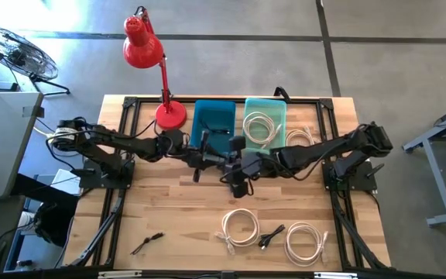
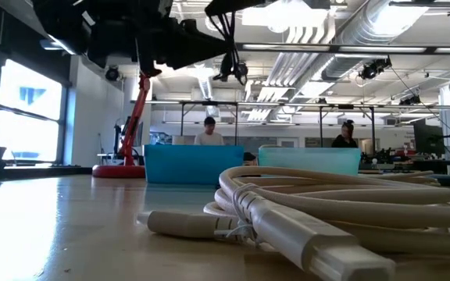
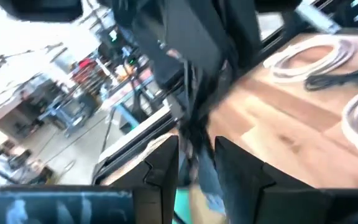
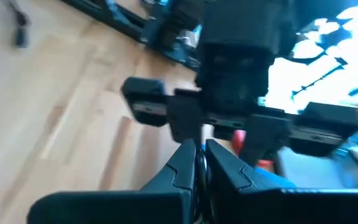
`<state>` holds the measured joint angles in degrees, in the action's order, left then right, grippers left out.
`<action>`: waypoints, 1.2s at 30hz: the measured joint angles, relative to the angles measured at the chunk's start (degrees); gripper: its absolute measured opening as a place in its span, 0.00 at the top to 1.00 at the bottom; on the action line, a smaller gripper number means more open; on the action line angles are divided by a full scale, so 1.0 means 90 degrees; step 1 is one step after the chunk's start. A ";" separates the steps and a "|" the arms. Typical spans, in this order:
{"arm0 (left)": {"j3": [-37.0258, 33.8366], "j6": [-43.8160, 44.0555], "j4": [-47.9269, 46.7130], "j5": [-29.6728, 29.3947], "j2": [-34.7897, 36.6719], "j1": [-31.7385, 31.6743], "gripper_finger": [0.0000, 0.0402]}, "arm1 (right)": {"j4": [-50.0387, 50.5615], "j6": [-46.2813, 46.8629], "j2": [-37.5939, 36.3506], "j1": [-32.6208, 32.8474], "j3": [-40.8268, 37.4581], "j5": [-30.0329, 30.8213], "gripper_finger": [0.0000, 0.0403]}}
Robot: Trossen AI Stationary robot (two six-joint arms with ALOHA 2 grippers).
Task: Pick & Place USB Port
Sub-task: Put the black charger cable into the blue bin
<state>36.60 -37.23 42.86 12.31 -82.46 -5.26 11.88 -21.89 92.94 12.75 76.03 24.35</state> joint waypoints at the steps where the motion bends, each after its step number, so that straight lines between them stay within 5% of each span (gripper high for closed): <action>1: 0.0000 0.0000 -0.0046 -0.0133 0.0000 0.0000 0.75 | 0.0141 -0.0025 -0.0058 0.0080 0.0000 0.0255 0.97; 10: 0.0000 0.0000 -0.0453 -0.1590 0.0000 0.0000 0.74 | 0.1112 0.0237 -0.0431 0.0972 0.0000 0.3485 0.97; 16: 0.0000 0.0133 -0.0401 -0.1171 0.0061 0.0000 0.74 | 0.1929 0.0938 -0.0551 0.1462 0.0000 0.5144 0.97; 23: 0.0010 0.0344 0.0400 0.0632 0.0068 0.0002 0.74 | 0.3001 0.2703 -0.0797 0.1654 0.0000 0.4974 0.97; 27: 0.0010 0.0405 0.0816 0.1545 0.0068 0.0005 0.74 | 0.2970 0.2877 -0.0798 0.1653 0.0000 0.4593 0.97; 32: 0.0010 0.0624 0.0951 0.1768 0.0068 0.0003 0.74 | 0.2209 0.2454 -0.0798 0.1649 0.0000 0.3787 0.97; 36: 0.0010 0.0675 0.0941 0.1820 0.0068 0.0005 0.74 | 0.1218 0.1798 -0.0793 0.1612 0.0000 0.2527 0.97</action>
<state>36.69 -31.15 51.33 28.69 -81.84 -5.21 22.84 -5.71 85.80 27.26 76.03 47.10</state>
